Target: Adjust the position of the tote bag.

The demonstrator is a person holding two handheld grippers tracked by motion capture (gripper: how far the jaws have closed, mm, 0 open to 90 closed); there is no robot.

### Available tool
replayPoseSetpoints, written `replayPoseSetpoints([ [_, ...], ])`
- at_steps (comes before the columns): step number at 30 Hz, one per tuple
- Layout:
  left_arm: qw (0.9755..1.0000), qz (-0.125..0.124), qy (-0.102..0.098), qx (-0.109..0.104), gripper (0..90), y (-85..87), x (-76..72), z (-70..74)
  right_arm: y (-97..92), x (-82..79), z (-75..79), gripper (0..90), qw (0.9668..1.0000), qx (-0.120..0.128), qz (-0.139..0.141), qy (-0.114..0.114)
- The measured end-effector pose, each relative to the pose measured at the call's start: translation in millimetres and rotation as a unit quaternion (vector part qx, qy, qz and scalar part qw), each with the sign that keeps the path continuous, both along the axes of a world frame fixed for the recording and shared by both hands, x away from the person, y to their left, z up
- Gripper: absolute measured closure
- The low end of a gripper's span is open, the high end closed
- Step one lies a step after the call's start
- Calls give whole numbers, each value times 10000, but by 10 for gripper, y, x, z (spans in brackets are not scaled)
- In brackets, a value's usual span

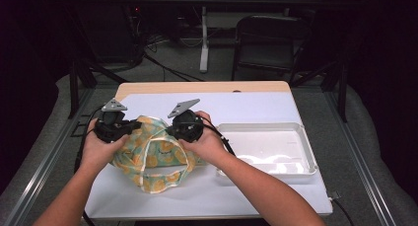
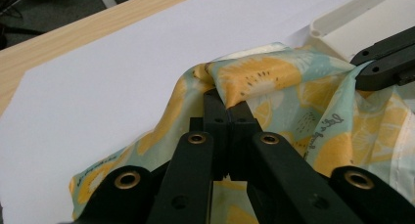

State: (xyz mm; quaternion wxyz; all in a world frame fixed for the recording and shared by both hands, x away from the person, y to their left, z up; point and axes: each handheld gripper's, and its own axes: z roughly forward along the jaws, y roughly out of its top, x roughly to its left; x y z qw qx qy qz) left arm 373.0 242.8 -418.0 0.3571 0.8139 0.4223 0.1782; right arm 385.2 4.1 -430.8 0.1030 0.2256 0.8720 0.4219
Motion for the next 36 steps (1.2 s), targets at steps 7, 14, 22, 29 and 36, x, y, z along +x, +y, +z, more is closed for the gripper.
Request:
replayPoseSetpoints([
  [7, 9998, 54, 141, 119, 900, -6, 63, -89, 69, 89, -121, 900, 9998, -169, -67, 95],
  [14, 9998, 47, 133, 167, 898, -21, 70, -102, 95, 55, -131, 900, 9998, -199, -15, 41],
  [22, 9990, 113, 241, 352, 899, -70, 200, -215, 123, 110, -205, 900, 9995, -301, -86, 86],
  [29, 9987, 215, 293, 344, 900, -77, 302, -296, 117, 166, -261, 850, 9994, -177, -223, 212],
  [36, 9986, 283, 343, 273, 900, -84, 376, -330, 62, 191, -251, 683, 9991, 2, -331, 265],
])
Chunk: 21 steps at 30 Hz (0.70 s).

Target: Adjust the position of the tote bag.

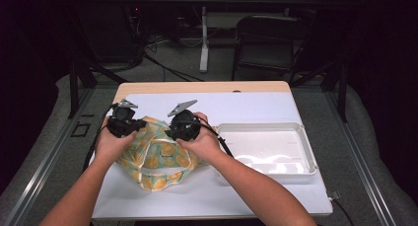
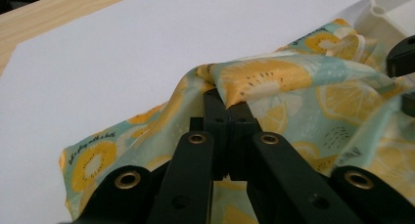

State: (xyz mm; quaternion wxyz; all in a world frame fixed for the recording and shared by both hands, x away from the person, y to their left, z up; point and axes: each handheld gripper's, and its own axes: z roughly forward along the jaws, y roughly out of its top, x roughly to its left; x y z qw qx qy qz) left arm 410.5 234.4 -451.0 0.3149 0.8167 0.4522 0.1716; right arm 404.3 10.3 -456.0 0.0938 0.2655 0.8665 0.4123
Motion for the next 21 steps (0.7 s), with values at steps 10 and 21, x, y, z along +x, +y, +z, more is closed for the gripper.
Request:
replayPoseSetpoints([
  [10, 9999, 164, 16, -5, 900, 18, 60, -44, -92, -1, 98, 584, 9994, 307, -141, -116],
  [21, 9995, 296, -64, -95, 900, 108, 43, -21, -133, 61, -53, 542, 9997, 40, -222, 72],
])
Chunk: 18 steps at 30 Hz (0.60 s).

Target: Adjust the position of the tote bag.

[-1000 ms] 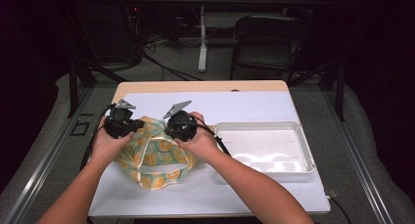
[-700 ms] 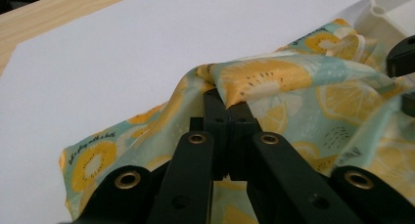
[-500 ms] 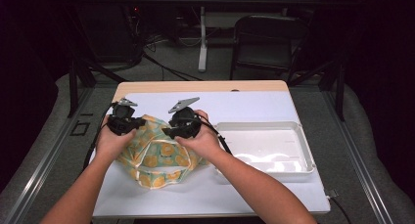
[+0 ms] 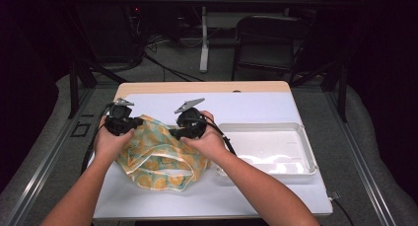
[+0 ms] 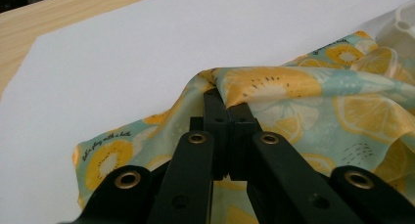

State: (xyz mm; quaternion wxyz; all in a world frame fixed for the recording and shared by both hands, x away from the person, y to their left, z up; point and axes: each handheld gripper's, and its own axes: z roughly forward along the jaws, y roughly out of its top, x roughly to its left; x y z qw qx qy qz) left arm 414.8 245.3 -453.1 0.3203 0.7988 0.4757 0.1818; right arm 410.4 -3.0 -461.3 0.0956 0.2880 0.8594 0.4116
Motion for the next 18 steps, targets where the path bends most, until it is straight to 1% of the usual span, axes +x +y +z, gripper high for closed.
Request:
replayPoseSetpoints([
  [2, 10000, 35, -38, 8, 900, 1, -3, 2, 12, -13, -35, 525, 10000, 23, 18, 30],
  [4, 10000, 14, -10, 12, 900, 11, -7, 19, 19, -37, -61, 510, 9999, 31, 90, 89],
  [8, 9999, 72, -97, -27, 900, 23, -8, 22, 40, -99, -99, 485, 9997, 29, 218, 128],
  [10, 9999, 93, -100, -30, 900, 33, -8, 27, 55, -140, -122, 474, 9996, 21, 256, 114],
  [11, 9999, 87, -61, -36, 900, 41, -9, 34, 67, -162, -141, 470, 9995, 31, 277, 128],
  [12, 9999, 92, -72, -44, 900, 44, -9, 36, 75, -176, -153, 467, 9993, -46, 340, 129],
  [13, 9998, 135, -148, -65, 900, 42, -10, 33, 88, -189, -170, 466, 9993, -63, 350, 110],
  [14, 9998, 122, -123, -66, 900, 50, -13, 46, 105, -203, -193, 466, 9992, -141, 366, 102],
  [16, 9996, 166, -196, -95, 900, 50, -19, 53, 128, -214, -226, 469, 9992, -179, 347, 85],
  [17, 9997, 153, -167, -93, 900, 57, -24, 66, 143, -217, -242, 485, 9992, -244, 303, 63],
  [18, 9997, 152, -192, -97, 900, 60, -24, 68, 146, -211, -248, 514, 9990, -322, 300, 41],
])
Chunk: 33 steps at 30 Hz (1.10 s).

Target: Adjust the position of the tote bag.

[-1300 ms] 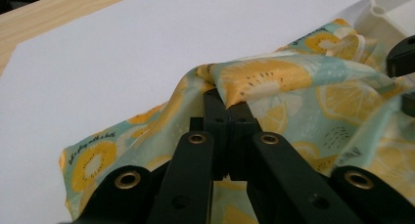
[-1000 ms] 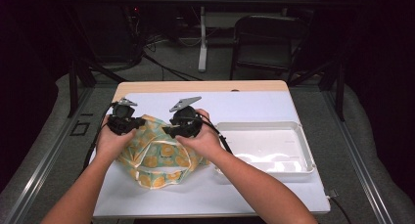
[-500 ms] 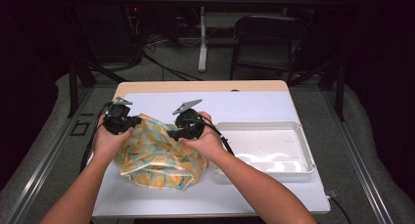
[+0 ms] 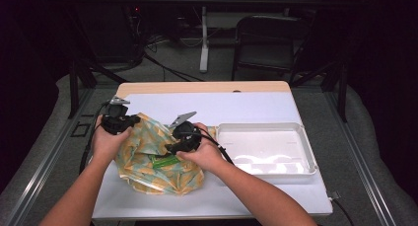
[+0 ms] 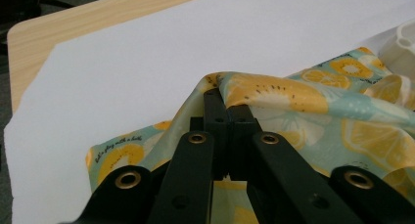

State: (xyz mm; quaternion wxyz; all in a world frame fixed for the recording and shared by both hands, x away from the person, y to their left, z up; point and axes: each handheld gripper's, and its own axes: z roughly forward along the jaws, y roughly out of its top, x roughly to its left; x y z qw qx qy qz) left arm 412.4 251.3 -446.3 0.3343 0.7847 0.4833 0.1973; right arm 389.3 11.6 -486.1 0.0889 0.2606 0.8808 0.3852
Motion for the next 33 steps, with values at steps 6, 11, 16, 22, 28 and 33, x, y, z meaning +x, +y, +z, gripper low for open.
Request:
replayPoseSetpoints([
  [6, 10000, 29, -46, 1, 900, 17, -7, 4, -18, 31, 7, 810, 9998, -134, -147, -76],
  [11, 10000, 9, -6, 41, 900, 2, -8, -13, -43, 73, 38, 895, 9987, -216, -336, -302],
  [16, 10000, -22, 26, 74, 898, -13, -3, -47, -113, 149, 110, 900, 9966, -277, -594, -509],
  [22, 9999, -53, 94, 38, 894, -29, 5, -126, -177, 258, 189, 900, 9938, -164, -896, -633],
  [28, 9999, -48, 115, 50, 893, -54, 29, -157, -179, 324, 214, 900, 9922, -230, -992, -715],
  [33, 9998, -43, 181, 94, 882, -74, 61, -195, -180, 392, 198, 900, 9916, -387, -995, -729],
])
